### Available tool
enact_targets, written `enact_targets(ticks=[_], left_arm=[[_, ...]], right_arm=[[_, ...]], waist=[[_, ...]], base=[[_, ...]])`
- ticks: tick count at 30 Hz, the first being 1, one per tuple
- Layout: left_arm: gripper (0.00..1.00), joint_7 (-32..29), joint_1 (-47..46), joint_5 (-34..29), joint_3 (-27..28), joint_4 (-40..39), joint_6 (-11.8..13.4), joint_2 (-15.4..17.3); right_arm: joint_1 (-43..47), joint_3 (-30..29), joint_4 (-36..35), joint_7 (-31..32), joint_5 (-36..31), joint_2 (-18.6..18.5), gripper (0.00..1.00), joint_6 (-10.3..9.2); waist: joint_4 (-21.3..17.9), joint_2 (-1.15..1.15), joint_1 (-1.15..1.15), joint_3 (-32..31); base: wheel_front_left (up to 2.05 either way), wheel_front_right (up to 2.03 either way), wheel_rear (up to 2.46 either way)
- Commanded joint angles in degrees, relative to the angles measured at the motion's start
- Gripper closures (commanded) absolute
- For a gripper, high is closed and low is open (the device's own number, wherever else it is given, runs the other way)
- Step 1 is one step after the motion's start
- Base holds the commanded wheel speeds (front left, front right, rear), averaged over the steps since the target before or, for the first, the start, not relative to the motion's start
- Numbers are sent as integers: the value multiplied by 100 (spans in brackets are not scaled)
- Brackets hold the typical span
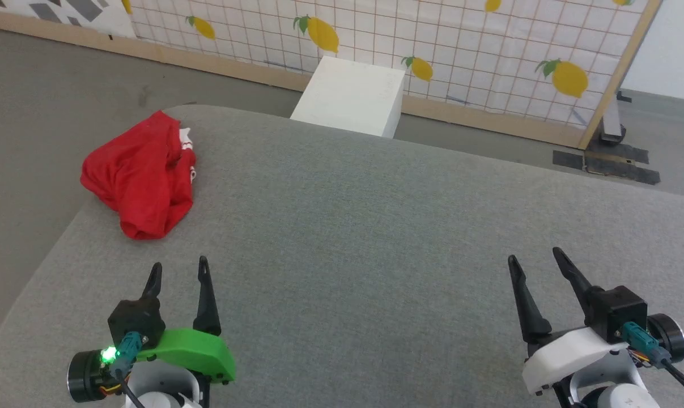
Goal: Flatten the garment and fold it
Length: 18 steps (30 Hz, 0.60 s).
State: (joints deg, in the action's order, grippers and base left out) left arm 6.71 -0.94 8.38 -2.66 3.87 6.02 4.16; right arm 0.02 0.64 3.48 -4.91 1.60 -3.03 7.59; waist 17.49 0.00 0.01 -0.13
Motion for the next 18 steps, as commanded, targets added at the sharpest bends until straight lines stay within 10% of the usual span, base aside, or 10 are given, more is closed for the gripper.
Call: enact_targets(ticks=[1,18], left_arm=[[0,54,-15,52,-19,38,49,58],[0,239,-60,292,-153,212,248,137]], right_arm=[[-95,21,35,-53,40,7,0,-5],[-163,56,138,-211,97,9,0,-6]], waist=[[82,0,0,2],[580,0,0,8]], base=[[0,0,0],[0,0,0]])
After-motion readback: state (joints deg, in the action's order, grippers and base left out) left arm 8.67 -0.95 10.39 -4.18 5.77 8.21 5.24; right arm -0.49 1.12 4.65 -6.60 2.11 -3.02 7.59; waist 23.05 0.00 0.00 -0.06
